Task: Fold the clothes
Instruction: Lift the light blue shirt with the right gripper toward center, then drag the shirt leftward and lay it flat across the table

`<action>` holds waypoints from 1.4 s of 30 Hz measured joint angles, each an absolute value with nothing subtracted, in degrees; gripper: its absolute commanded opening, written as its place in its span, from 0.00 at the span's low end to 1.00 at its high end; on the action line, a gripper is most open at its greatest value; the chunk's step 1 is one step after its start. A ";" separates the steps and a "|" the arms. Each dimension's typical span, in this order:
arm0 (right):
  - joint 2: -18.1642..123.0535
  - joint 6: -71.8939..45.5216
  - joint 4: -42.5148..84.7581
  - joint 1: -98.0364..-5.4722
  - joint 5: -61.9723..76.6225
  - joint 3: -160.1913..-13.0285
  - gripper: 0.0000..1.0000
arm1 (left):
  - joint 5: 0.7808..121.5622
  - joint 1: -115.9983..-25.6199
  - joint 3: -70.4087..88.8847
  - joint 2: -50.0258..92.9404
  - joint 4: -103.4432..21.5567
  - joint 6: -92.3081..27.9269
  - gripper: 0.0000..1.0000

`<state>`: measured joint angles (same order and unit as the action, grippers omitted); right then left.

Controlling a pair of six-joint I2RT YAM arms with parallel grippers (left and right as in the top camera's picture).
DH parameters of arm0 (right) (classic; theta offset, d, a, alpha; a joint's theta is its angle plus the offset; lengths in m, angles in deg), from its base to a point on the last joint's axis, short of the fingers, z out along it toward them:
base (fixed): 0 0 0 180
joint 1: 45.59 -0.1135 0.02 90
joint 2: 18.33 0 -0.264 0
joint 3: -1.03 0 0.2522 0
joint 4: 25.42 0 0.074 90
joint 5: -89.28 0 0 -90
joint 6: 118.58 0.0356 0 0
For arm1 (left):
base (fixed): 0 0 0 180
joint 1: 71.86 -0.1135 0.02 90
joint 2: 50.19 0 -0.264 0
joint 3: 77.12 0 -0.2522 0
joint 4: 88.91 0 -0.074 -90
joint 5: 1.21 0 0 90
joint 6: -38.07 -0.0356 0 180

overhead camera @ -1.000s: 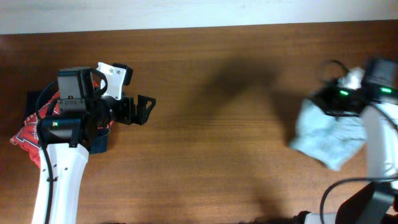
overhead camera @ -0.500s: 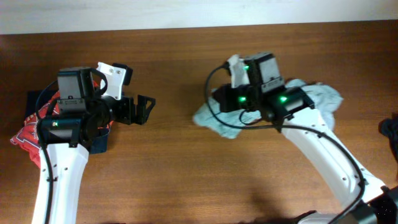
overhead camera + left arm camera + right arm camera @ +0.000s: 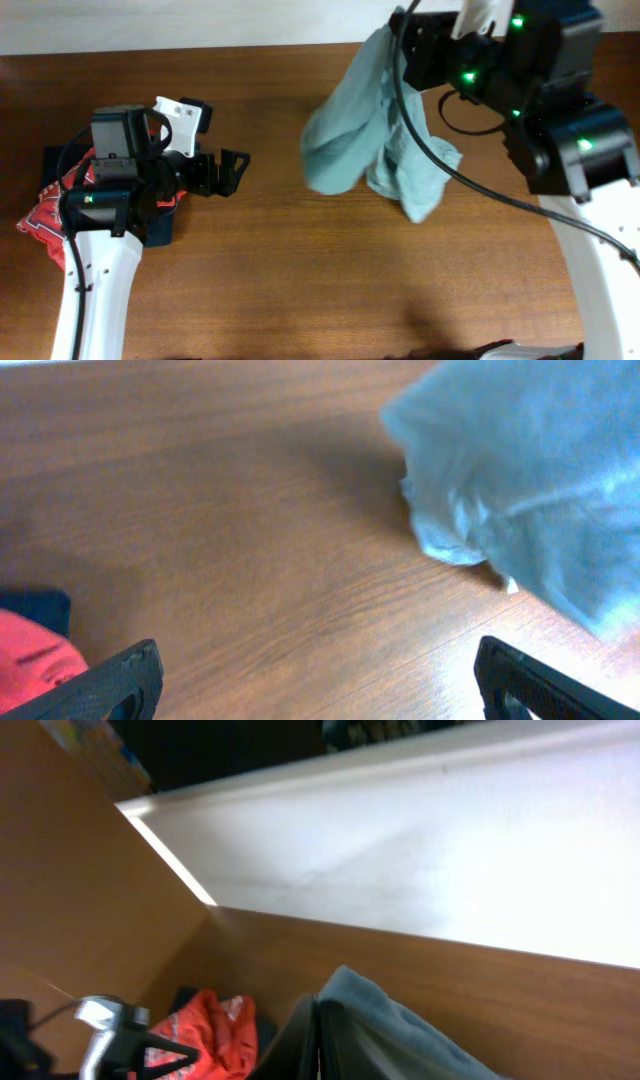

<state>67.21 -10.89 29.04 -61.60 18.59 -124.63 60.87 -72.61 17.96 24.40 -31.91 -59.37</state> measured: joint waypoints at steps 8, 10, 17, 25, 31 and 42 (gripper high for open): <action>67.38 -8.22 29.48 -61.78 16.19 -125.40 0.04 | 55.44 -72.61 17.96 24.40 -33.02 -60.27 0.99; 67.38 -7.81 28.89 -61.78 15.01 -125.42 0.04 | 54.48 -72.61 17.96 24.40 -33.00 -60.68 0.99; 67.41 -7.94 38.79 -61.25 -0.69 -129.79 0.04 | 53.17 -72.61 17.96 24.40 -32.93 -61.38 0.99; 67.10 -10.56 47.56 -54.15 -16.29 -145.61 0.04 | 52.93 -72.61 17.96 24.40 -34.13 -61.60 0.99; 65.53 -9.43 46.81 -54.65 -6.59 -149.22 0.04 | 55.60 -72.57 17.96 24.40 -34.44 -61.80 0.99; 74.09 -4.75 36.45 -68.16 16.04 -149.02 0.04 | 71.18 -72.57 17.96 24.40 -35.49 -61.75 0.99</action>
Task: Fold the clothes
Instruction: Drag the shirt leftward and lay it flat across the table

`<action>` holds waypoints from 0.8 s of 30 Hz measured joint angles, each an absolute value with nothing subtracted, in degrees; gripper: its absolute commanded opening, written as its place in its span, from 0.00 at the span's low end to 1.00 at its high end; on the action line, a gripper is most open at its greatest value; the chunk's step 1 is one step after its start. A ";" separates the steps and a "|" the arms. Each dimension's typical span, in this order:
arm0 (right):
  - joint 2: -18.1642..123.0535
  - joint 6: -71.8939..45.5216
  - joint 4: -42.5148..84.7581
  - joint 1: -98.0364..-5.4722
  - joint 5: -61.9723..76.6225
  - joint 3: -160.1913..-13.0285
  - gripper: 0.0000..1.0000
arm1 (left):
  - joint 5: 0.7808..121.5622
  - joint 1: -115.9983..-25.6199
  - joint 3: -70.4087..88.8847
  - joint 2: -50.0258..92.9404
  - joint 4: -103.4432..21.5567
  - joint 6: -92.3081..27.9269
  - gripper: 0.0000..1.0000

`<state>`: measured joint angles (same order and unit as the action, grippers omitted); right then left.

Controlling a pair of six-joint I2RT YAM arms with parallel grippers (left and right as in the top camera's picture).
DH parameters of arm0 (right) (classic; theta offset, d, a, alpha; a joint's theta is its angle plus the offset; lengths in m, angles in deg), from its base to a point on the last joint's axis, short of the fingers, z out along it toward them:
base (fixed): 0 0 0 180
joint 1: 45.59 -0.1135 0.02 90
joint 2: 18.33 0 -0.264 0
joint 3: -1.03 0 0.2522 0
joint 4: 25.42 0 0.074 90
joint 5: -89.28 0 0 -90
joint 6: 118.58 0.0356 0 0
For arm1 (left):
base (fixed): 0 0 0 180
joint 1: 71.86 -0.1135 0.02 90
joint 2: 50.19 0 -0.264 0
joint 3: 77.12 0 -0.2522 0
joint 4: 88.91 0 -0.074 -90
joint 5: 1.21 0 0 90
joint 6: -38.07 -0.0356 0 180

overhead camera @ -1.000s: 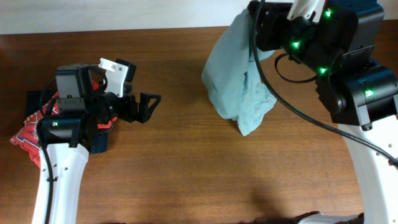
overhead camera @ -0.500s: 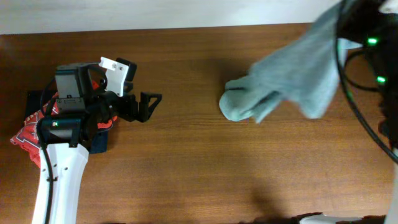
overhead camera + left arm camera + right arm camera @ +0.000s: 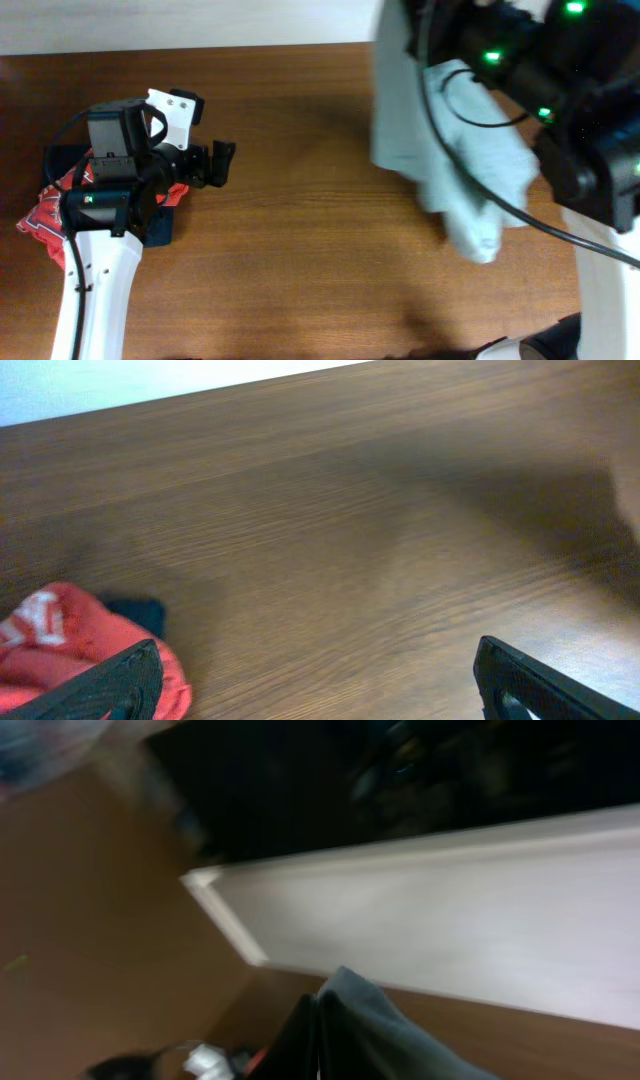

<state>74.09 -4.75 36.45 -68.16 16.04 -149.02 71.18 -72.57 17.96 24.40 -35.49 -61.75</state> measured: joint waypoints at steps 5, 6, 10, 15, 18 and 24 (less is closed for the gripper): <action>74.40 -4.73 35.97 -69.62 20.63 -148.91 0.04 | 74.77 -72.57 17.96 24.40 -35.53 -61.75 0.99; 74.27 -5.03 36.32 -69.32 21.19 -148.91 0.04 | 75.38 -72.57 17.96 24.40 -35.53 -61.73 0.99; 74.01 -7.31 39.01 -66.93 24.10 -148.91 0.04 | 76.84 -72.57 17.96 24.40 -35.64 -61.73 0.99; 73.90 -8.95 48.04 -59.57 23.16 -148.91 0.04 | 77.32 -72.57 17.96 24.40 -36.01 -61.73 0.99; 73.92 -9.93 55.45 -53.73 18.72 -148.91 0.38 | 77.52 -72.57 17.96 24.40 -36.06 -61.73 0.99; 76.08 -12.53 69.26 -45.03 6.70 -148.89 0.72 | 77.72 -72.57 17.96 24.40 -36.85 -61.73 0.99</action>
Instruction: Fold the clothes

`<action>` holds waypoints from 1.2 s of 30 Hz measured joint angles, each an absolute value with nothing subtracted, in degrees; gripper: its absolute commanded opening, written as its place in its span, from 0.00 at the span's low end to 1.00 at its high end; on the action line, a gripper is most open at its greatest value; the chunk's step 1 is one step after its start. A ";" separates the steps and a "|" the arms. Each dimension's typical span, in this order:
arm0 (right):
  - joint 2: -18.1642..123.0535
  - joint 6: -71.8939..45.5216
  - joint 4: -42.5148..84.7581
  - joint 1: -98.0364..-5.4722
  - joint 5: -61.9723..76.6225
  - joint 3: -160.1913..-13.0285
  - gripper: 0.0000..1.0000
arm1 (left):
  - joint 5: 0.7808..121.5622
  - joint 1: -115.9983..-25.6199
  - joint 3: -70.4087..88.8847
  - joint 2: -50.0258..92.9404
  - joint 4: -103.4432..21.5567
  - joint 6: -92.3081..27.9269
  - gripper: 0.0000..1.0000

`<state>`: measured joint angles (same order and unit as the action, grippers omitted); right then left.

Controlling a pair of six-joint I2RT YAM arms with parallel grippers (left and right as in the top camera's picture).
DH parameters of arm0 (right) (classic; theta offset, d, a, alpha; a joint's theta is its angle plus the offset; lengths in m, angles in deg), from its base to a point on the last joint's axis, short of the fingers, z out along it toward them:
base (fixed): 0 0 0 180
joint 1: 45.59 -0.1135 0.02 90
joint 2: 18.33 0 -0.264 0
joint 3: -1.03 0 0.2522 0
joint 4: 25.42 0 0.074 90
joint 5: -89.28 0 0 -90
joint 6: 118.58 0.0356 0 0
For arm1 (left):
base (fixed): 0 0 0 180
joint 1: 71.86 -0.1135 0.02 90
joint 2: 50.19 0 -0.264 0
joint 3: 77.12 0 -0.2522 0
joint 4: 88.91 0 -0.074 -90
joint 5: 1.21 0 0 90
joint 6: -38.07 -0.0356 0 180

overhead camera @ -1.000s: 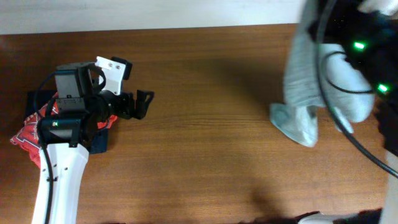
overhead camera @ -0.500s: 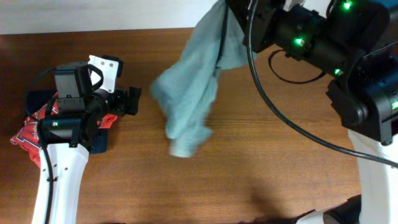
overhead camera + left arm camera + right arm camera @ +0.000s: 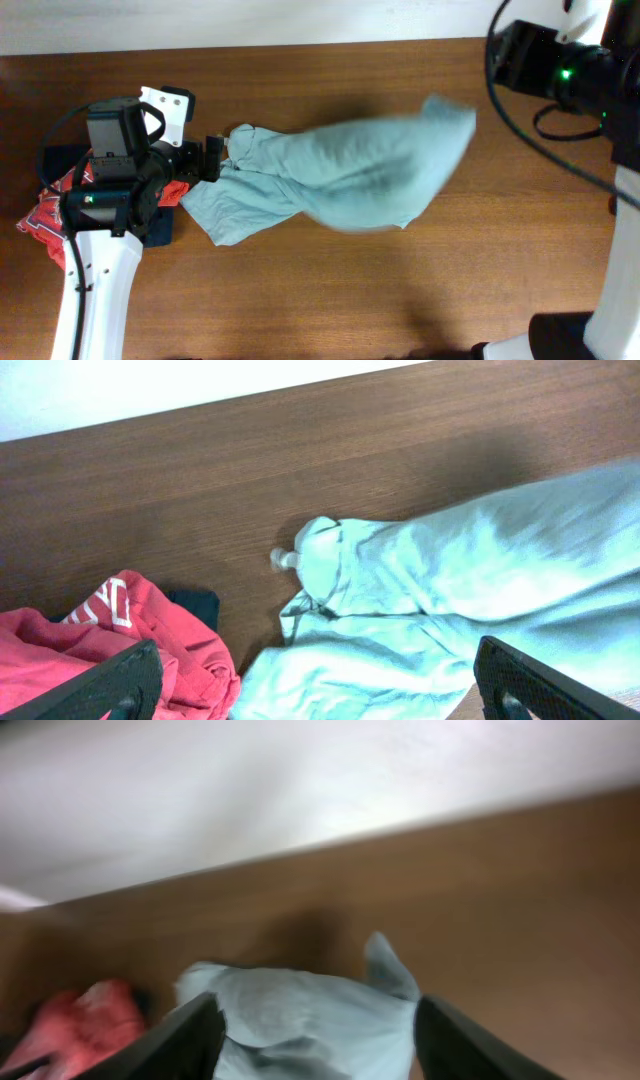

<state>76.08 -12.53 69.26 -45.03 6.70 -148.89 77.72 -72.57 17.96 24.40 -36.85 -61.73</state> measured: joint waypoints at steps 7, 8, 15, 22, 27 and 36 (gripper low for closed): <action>80.67 -13.34 75.58 -41.56 1.89 -148.56 0.82 | 77.74 -72.57 17.96 24.40 -36.87 -61.75 0.99; 80.78 -13.49 76.17 -41.65 1.78 -148.56 0.83 | 77.74 -72.57 17.96 24.40 -36.87 -61.73 0.99; 82.31 -14.19 81.48 -44.12 1.65 -148.59 0.85 | 77.74 -72.57 17.96 24.53 -35.88 -61.73 0.99; 89.52 -14.67 85.33 -47.39 1.72 -148.59 0.85 | 76.95 -72.57 17.85 31.24 -33.24 -61.49 0.99; 92.48 -16.81 85.28 -49.91 2.57 -146.66 0.85 | 73.17 -72.02 17.83 40.72 -33.59 -61.03 0.95; 92.54 -19.46 83.08 -53.89 3.21 -131.62 0.81 | 71.31 -70.03 17.76 48.07 -35.12 -60.86 0.95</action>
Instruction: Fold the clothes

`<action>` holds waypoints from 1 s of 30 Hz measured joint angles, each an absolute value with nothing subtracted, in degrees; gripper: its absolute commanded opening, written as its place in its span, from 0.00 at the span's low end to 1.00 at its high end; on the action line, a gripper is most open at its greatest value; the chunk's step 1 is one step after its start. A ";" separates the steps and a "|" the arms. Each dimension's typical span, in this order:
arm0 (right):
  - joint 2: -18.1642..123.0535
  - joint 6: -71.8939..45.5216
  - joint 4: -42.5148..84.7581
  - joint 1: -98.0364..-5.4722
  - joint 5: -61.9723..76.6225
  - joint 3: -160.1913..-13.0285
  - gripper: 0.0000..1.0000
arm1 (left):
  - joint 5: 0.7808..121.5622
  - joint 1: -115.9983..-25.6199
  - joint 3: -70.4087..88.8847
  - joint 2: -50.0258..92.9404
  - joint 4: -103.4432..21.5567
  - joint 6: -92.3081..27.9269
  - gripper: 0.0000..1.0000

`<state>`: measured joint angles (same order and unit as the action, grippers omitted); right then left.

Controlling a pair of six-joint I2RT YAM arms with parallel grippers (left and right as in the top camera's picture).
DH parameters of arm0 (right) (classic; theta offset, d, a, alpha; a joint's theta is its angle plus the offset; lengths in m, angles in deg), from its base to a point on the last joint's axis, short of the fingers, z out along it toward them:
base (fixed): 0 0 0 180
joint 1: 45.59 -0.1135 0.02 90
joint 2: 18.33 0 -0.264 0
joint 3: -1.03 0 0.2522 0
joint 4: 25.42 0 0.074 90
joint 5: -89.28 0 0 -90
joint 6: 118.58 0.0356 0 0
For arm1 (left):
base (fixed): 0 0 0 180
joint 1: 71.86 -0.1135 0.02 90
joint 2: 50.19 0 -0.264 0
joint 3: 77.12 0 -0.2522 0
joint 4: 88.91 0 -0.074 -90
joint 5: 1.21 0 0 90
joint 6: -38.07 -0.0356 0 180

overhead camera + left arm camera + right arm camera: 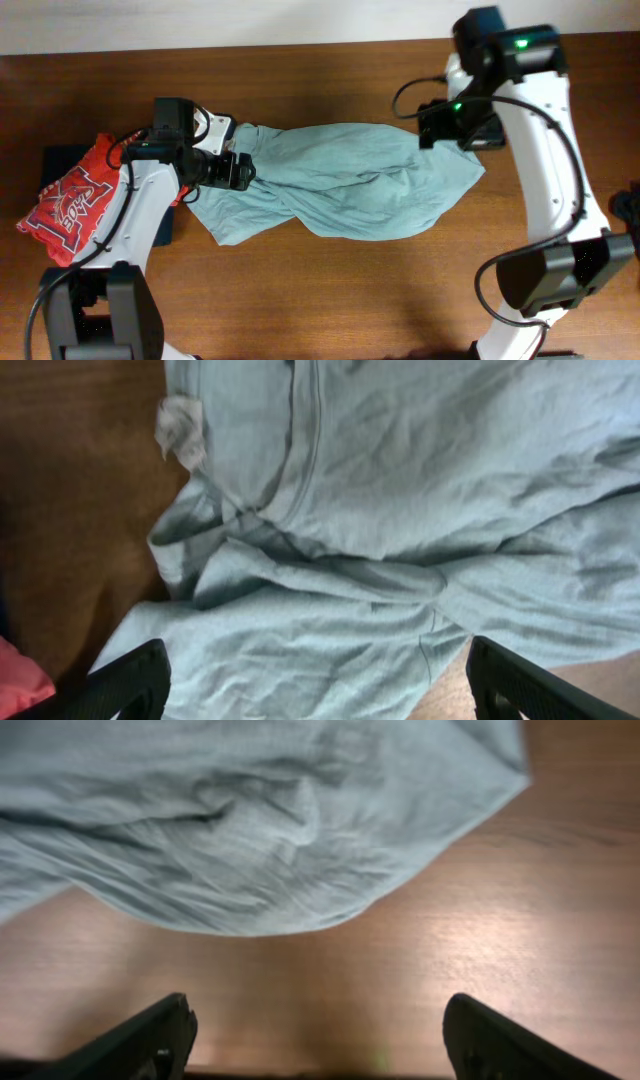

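Note:
A light teal garment (340,185) lies crumpled and stretched across the middle of the table. Its left end, with a small white tag (178,425), fills the left wrist view (380,510). My left gripper (242,170) hangs open over that left end, its fingers (125,682) wide apart above the cloth. My right gripper (452,128) is at the garment's upper right end. It is open too, its fingers (150,1040) over bare wood just past the cloth's edge (270,840).
A red garment with white lettering (68,195) lies on a dark blue one (160,228) at the table's left edge. The white wall runs along the back. Bare wood (330,300) stretches in front of the teal garment.
The teal garment, blurred mid-air then, now lies settled on the table. My left gripper has moved over its left end. My right arm has come down from the back right corner to its right end.
My right gripper first held the teal garment bunched in the air at the back, then higher and further right, while my left gripper waited open by the red pile. Then the garment was released, stretched across the table. Now both grippers are open at its ends.

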<state>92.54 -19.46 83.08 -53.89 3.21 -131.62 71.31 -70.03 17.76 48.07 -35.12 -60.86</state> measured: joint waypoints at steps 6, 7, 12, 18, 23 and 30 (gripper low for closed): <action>92.58 -20.14 72.50 -58.43 3.27 -115.87 0.80 | 71.14 -69.92 17.08 48.07 -34.07 -61.47 0.95; 92.65 -20.25 71.36 -59.13 3.36 -114.18 0.79 | 71.18 -69.77 17.08 48.07 -33.50 -62.15 0.95; 92.65 -20.25 65.72 -62.41 3.42 -107.25 0.80 | 72.01 -66.34 17.08 48.07 -32.85 -66.19 0.95; 92.67 -20.29 62.66 -63.11 3.42 -106.55 0.80 | 77.15 -59.94 17.08 48.13 -34.03 -60.18 0.93; 92.65 -20.27 62.60 -63.11 3.42 -106.55 0.80 | 79.25 -58.71 16.98 49.95 -34.46 -46.17 0.91; 92.65 -20.29 62.60 -63.11 3.42 -106.55 0.80 | 77.21 -58.67 16.95 54.49 -34.20 -30.89 0.89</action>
